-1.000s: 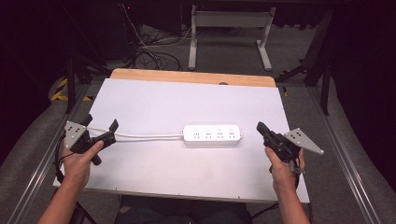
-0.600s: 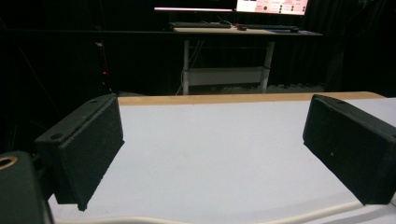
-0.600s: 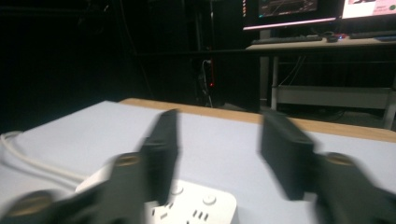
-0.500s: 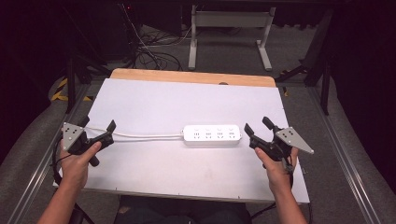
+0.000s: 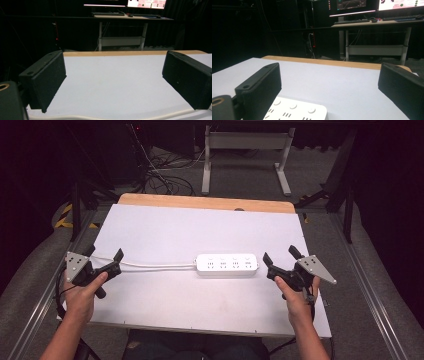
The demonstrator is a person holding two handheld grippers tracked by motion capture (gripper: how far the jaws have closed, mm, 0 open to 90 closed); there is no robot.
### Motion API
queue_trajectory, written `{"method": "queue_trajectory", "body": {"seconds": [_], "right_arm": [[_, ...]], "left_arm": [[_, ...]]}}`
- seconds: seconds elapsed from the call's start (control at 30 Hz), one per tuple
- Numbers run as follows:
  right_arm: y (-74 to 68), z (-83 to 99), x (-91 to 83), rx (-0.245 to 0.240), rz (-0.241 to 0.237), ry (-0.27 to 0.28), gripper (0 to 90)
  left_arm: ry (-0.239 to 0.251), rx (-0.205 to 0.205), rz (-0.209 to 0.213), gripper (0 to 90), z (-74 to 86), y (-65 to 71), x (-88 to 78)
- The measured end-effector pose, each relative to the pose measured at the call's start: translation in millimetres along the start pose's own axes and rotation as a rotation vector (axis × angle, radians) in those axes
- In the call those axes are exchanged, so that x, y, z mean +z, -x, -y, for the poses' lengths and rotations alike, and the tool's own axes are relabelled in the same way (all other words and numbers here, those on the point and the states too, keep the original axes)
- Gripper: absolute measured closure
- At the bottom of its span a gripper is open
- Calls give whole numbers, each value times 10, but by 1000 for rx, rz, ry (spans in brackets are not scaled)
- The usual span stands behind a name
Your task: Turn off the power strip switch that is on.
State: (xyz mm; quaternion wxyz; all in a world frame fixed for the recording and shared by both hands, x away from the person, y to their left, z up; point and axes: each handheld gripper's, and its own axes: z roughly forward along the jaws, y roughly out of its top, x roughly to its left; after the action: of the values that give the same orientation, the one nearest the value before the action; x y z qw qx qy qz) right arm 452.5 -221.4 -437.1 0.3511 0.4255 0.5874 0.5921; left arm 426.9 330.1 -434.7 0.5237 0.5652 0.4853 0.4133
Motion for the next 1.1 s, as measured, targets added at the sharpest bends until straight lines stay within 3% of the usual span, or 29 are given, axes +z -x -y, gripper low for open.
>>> {"method": "queue_trajectory", "body": {"seconds": [0.2,0.33,0.57,1.1], "right_arm": [[8,19,-4,-13,-24,-28,50],[27,46,-7,-36,1,-55,52],[92,53,-39,-3,15,-44,52],[104,68,-9,8,35,-54,30]], "left_arm": [[7,6,6,54,-8,11,11],[20,3,6,54,-23,30,-44],[21,3,2,55,-19,24,-48],[23,4,-9,55,-13,2,-89]]}}
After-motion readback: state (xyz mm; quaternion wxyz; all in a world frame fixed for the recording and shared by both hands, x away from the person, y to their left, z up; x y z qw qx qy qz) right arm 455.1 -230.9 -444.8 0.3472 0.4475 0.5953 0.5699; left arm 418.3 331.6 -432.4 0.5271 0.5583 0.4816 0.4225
